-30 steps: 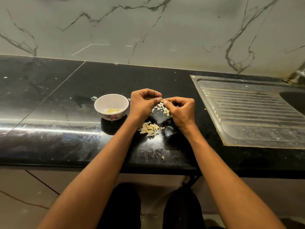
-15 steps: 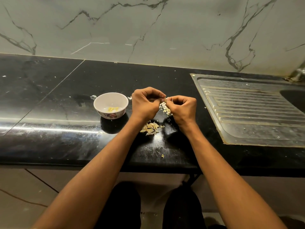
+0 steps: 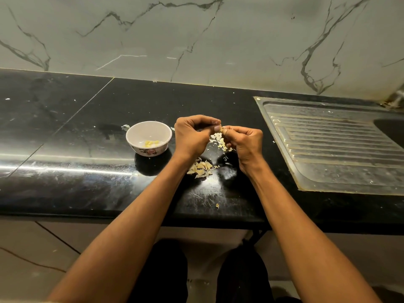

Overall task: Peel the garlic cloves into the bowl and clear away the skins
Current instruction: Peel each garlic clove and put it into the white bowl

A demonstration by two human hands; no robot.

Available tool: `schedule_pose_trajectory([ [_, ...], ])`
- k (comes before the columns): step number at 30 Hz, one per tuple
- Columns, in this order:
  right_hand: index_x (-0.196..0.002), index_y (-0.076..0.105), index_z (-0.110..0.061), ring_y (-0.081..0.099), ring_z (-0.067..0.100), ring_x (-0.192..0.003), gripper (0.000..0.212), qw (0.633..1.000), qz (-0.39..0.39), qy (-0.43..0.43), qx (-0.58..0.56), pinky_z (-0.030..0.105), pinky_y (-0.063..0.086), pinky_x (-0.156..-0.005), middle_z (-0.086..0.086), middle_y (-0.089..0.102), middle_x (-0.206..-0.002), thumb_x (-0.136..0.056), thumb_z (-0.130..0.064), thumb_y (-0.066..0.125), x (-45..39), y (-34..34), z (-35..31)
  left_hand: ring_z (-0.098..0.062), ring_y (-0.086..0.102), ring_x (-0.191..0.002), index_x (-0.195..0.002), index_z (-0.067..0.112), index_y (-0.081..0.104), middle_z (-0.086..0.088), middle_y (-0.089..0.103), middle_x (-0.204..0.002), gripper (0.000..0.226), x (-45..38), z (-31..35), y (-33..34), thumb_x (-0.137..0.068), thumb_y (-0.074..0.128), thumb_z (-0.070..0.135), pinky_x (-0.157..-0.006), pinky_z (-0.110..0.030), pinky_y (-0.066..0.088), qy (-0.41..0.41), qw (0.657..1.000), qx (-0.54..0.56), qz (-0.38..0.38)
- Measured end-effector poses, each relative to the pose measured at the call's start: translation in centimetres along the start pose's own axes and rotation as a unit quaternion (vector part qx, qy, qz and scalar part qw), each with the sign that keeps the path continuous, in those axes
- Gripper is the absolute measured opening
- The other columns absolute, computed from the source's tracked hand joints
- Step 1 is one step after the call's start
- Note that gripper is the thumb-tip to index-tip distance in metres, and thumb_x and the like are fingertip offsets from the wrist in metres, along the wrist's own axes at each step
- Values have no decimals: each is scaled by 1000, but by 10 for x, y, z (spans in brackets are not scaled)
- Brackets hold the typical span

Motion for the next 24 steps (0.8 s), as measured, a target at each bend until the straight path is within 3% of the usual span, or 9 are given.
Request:
schedule_pose_trajectory([
  [7, -75, 78, -5, 60, 13, -57, 14, 1000, 23, -2, -4, 23, 47, -51, 6, 72, -66, -83, 6, 75, 0, -4, -5, -16, 76, -82, -96, 4, 81, -7, 79, -86, 9, -1, -5, 5, -87, 79, 4, -78, -29, 60, -5, 999, -18, -32],
  [14, -78, 78, -2, 61, 13, -57, 9, 999, 38, 5, -1, 24, 47, -53, 9, 73, -69, -83, 5, 75, -1, -6, -3, -24, 75, -84, -99, 6, 81, -6, 79, -87, 12, 0, -6, 9, -92, 72, 8, -80, -39, 63, -2, 996, -52, -69],
  [18, -78, 78, -2, 58, 11, -52, 9, 999, 45, 5, -8, 22, 46, -51, 8, 70, -64, -83, 6, 75, 0, -5, -4, -16, 77, -88, -101, 5, 80, -5, 79, -93, 15, 3, -3, 13, -86, 79, 4, -84, -33, 62, 0, 995, -45, -86],
  [24, -79, 78, -3, 60, 12, -52, 9, 999, 29, 13, -6, 21, 48, -49, 7, 71, -63, -84, 4, 76, 2, -2, -4, -20, 78, -87, -98, 3, 80, -9, 79, -89, 22, 2, -6, 9, -77, 83, -5, -84, -33, 62, -24, 997, -17, -66],
])
Point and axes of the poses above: each hand's wrist, its own x-axis away from the middle knuckle, its own y-axis out of the palm, z = x × y, the point moved 7 cm from there along -x, towards the middle knuckle
